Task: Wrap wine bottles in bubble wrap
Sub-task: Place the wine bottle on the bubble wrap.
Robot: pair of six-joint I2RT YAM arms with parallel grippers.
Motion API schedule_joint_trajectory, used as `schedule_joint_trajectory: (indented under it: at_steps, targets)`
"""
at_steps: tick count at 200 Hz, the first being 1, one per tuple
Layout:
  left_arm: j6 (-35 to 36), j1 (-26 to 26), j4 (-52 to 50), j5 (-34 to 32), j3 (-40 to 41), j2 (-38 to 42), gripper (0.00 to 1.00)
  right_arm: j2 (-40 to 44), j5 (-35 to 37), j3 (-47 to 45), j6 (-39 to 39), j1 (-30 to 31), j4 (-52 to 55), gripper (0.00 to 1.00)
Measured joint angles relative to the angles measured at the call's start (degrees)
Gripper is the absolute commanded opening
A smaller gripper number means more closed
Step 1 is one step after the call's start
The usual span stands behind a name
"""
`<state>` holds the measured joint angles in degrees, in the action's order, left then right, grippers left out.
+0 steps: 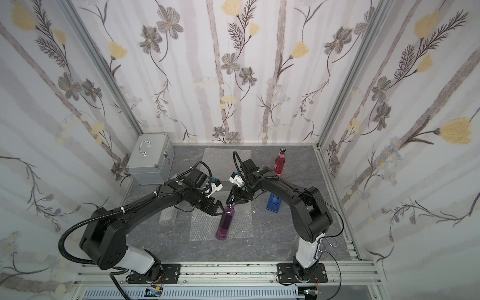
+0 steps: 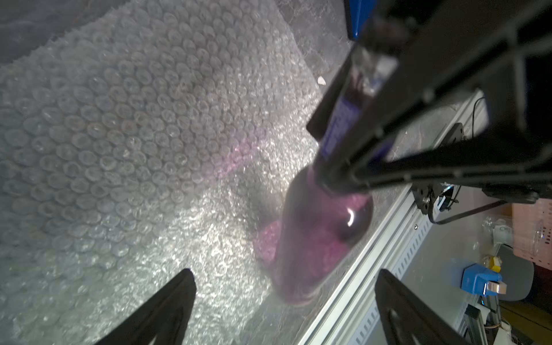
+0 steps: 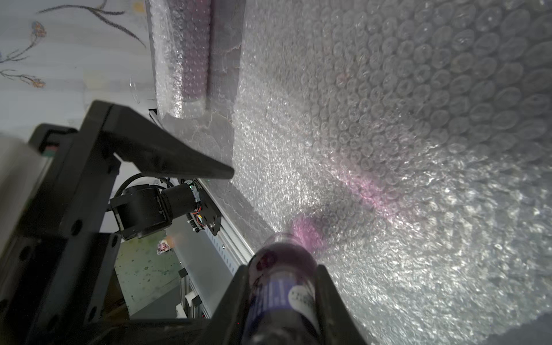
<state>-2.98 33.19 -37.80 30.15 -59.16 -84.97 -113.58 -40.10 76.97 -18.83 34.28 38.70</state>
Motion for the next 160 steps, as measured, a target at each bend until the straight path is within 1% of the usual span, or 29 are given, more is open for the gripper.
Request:
schedule_joint_trajectory:
  at_steps: [13,29,47,77,95,110,121,134,139,146,149,160]
  targets:
    - [0.0,-1.3,-1.1,-2.8,1.4,0.6,0.74,-2.2,0.3,1.5,-0.2,0.1,-0.9,0.0]
    - [0.2,-3.3,-1.8,-5.2,2.6,0.7,0.65,-5.1,1.5,3.8,-1.2,0.2,-1.4,0.0]
    - [0.2,-4.5,-1.4,-7.0,3.4,-0.3,0.6,-8.2,3.6,6.5,-2.4,0.4,-1.4,0.0]
    - [0.1,-4.3,-0.9,-7.2,3.5,-4.0,0.51,-13.2,9.6,10.8,-4.7,0.9,-1.3,0.0]
    - [-0.3,-4.3,-0.2,-8.0,3.1,-6.2,0.49,-15.3,13.3,12.7,-6.3,1.4,-1.2,0.13]
    - [-0.6,-4.3,0.3,-8.7,2.6,-8.1,0.46,-16.6,16.2,14.0,-7.5,2.1,-1.2,0.3]
    - [-0.7,-4.3,0.7,-9.6,2.2,-9.6,0.44,-17.3,18.1,14.8,-8.4,2.7,-1.2,0.39]
    - [-0.7,-4.3,0.8,-11.0,1.7,-11.0,0.43,-17.6,20.7,15.6,-8.8,3.7,-0.9,0.51]
    - [-0.7,-4.4,0.8,-11.4,1.5,-11.4,0.42,-17.5,21.7,15.8,-9.0,4.0,-0.8,0.58]
    - [-0.7,-4.4,0.8,-12.0,1.3,-11.9,0.42,-17.0,22.9,15.9,-9.2,4.6,-0.9,0.63]
    - [-0.7,-4.4,0.9,-12.3,1.2,-12.1,0.42,-16.7,23.5,15.9,-9.3,4.8,-0.8,0.68]
    - [-0.7,-4.4,1.0,-13.2,1.0,-12.9,0.41,-14.8,26.0,15.5,-10.1,5.9,-0.4,0.72]
